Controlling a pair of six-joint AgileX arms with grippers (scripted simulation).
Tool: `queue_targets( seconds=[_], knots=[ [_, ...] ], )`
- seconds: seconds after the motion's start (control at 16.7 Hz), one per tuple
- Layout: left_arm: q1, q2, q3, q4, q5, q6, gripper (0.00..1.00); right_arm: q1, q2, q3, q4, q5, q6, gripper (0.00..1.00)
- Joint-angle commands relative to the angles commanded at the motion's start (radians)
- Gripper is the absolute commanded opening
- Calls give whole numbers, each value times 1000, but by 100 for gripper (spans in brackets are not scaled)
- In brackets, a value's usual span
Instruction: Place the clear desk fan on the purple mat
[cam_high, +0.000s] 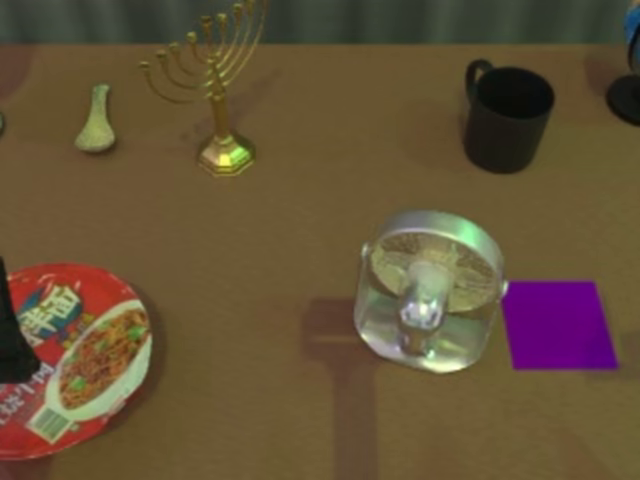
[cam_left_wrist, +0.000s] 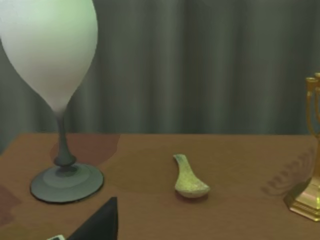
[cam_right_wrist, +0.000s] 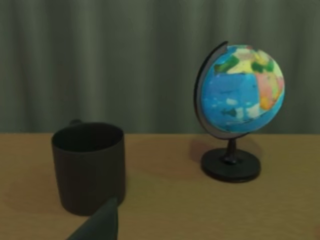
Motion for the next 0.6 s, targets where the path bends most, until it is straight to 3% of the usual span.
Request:
queue_targets(
  seconds=[0.3, 0.6],
  knots=[
    [0, 0, 0, 0, 0, 0, 100, 25, 62, 61, -58, -2, -25, 100],
    [0, 0, 0, 0, 0, 0, 100, 124, 376, 372, -310, -3, -132, 100]
  ],
)
